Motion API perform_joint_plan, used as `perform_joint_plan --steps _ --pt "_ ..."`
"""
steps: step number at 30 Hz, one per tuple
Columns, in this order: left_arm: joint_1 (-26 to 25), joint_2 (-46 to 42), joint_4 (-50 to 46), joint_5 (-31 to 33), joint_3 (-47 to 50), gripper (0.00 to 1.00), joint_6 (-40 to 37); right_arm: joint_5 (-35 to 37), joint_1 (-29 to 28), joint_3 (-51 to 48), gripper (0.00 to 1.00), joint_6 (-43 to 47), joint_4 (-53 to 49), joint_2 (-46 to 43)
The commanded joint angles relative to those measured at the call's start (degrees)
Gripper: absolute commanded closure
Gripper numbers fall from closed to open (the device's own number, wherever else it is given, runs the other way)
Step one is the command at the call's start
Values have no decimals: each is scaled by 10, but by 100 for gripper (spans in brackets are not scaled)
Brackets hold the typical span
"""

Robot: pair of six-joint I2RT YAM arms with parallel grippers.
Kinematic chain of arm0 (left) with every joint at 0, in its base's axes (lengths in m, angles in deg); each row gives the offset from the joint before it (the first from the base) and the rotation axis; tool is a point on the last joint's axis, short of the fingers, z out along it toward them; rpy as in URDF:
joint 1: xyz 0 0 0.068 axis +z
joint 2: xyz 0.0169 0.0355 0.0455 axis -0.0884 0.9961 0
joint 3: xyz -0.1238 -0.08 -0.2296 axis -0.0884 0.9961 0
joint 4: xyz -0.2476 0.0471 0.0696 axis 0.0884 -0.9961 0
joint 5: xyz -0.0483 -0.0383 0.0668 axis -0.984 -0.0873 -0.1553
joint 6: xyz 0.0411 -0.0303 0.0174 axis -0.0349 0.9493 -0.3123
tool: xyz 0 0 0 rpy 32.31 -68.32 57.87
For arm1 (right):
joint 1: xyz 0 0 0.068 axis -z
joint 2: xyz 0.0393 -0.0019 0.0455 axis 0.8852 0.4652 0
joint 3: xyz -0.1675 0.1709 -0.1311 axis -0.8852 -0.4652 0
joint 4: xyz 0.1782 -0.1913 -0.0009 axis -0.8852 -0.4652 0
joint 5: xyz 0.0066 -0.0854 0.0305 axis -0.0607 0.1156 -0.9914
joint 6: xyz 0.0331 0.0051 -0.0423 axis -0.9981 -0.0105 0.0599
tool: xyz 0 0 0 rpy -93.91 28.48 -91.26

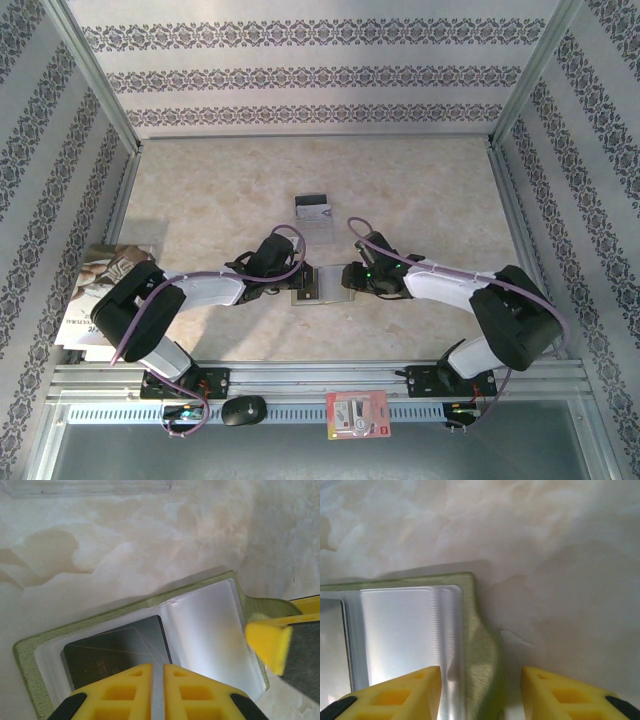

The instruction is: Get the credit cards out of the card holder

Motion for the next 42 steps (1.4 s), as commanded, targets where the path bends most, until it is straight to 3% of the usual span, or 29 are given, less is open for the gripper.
perform_joint_plan --steps 1,6,9,12,15,19,22,28,32,36,42 --pt "-8 4 6 -7 -11 87 5 36 9 9 56 38 -48 -60" --pt "-9 3 8 -15 -20 84 9 19 3 51 60 97 -80 -124" --pt "-11 -4 -2 -15 -31 84 6 -59 -7 59 68 108 -41 -139" --pt "-11 -14 -26 -1 -36 84 2 -138 -18 90 75 105 -42 -89" --pt "-11 -29 -41 17 -30 86 2 -165 -27 90 82 94 -22 -39" --pt "-9 -54 -48 29 -6 86 4 -203 -34 81 85 86 19 2" --pt "-7 -66 -17 3 19 76 1 -259 -33 86 84 91 41 48" --pt "-7 -65 5 -8 39 72 3 -194 -36 61 87 83 40 76" --pt "-4 -55 -1 5 36 72 -4 -108 -42 79 90 93 -20 93" --pt "4 -59 1 7 40 73 -11 -93 -45 84 91 96 -21 97" --pt "5 -69 -34 31 36 54 -47 -102 -49 87 86 107 -4 83"
